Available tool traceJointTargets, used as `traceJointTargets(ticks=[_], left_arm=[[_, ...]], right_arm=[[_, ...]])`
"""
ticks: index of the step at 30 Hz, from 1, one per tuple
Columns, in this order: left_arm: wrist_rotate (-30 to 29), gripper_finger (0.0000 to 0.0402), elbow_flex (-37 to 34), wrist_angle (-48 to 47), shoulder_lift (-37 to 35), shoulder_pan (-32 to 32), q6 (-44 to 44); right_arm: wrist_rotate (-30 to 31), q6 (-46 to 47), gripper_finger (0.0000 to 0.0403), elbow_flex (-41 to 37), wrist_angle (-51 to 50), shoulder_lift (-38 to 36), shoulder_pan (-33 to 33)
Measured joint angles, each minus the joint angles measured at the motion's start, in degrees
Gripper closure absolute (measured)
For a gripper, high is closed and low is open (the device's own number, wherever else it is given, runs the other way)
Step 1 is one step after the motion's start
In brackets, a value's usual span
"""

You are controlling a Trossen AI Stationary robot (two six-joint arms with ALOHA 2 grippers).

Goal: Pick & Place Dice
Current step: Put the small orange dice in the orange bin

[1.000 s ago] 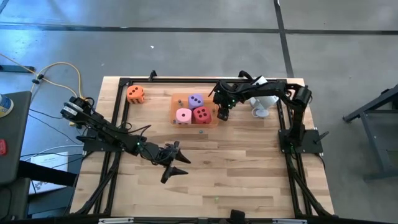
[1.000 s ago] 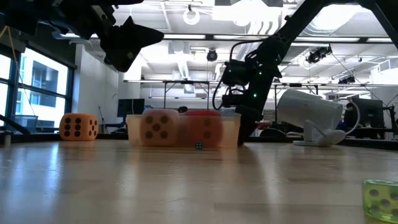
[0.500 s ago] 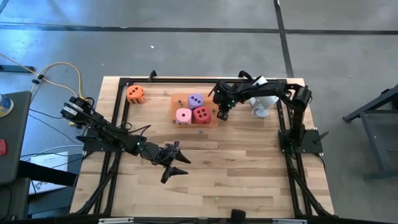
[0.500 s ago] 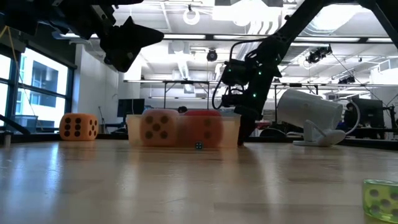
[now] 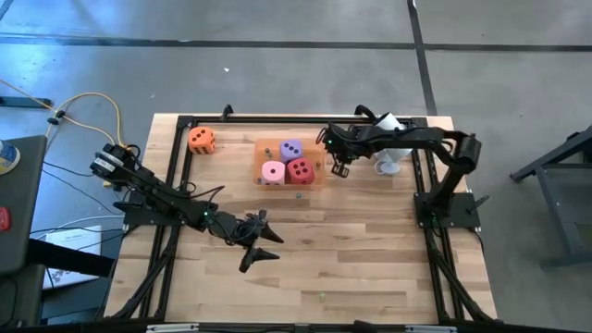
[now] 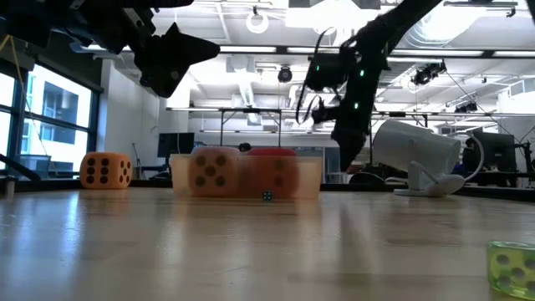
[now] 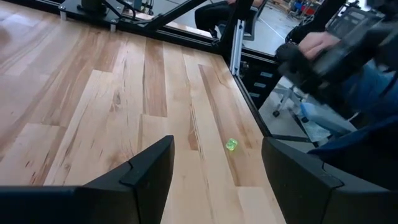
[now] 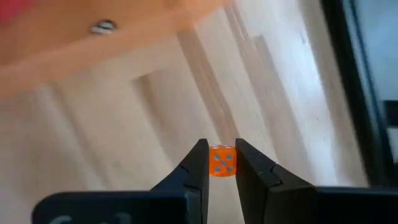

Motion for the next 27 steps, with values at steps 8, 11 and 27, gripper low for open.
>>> traceJointTargets(ticks=[8, 11, 27], left_arm=[[0.0, 0.0167, 0.0, 0.3, 0.0, 0.0, 0.0], [-0.6, 0.0167, 0.0, 0.4, 0.0, 0.0, 0.0], [-1.1, 0.0167, 0.0, -0.2, 0.0, -0.2, 0.1]], right_arm=[[-0.6, 0.1, 0.0362, 0.1, 6.7, -6.6, 4.6], [-2.3, -0.3, 0.0361, 0.1, 12.0, -6.3, 6.0], [-5.7, 0.4, 0.0278, 0.1, 22.4, -4.4, 6.5]])
